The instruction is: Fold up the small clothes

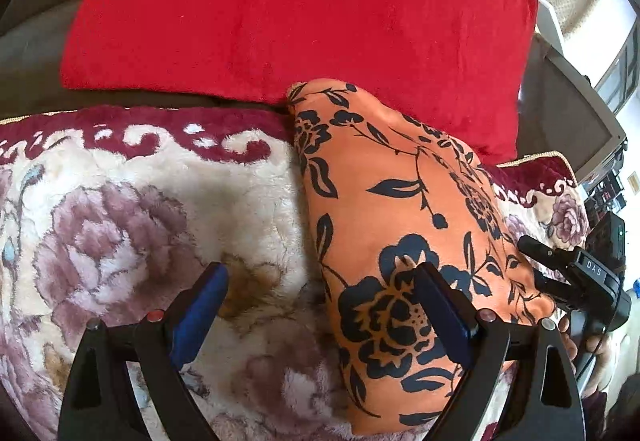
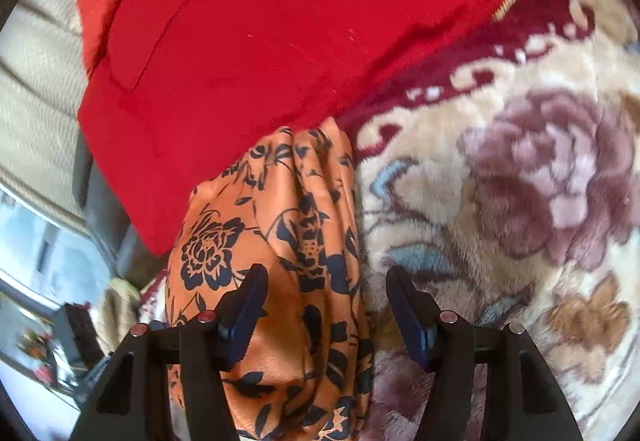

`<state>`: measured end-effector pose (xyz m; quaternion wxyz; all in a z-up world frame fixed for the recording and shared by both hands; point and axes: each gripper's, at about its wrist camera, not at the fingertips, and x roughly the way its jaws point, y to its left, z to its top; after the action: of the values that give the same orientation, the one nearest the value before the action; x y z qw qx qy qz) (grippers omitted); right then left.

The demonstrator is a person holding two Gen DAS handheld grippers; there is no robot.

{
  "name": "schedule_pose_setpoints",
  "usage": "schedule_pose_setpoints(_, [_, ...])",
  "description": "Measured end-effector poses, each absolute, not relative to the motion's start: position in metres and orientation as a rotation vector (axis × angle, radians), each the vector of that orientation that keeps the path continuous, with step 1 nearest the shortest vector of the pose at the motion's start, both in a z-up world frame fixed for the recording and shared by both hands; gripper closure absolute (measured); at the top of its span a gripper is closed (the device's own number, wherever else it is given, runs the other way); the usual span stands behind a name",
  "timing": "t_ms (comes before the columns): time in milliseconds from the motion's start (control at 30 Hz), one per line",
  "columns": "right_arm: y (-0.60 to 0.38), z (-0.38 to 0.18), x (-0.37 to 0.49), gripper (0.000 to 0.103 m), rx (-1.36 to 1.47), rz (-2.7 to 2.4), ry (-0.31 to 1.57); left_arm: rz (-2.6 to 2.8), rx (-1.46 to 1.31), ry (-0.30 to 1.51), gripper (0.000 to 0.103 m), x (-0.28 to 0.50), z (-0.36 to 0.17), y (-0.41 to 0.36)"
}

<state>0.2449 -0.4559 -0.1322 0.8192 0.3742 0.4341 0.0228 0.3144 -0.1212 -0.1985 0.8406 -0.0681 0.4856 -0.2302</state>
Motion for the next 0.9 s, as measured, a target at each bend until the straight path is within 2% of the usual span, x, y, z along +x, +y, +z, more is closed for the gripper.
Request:
schedule_pose_setpoints(600, [-0.448, -0.163, 0.266, 0.031, 0.941, 0.213, 0.98, -0.65, -0.142, 1.096, 0.009, 0.315, -0.214, -0.157])
schedule_pose_setpoints(900, [-0.427, -0.166, 0.292, 0.03, 0.915, 0.28, 0.97, -0.658, -0.131, 1.066, 0.009, 0.315, -0.21, -0.169])
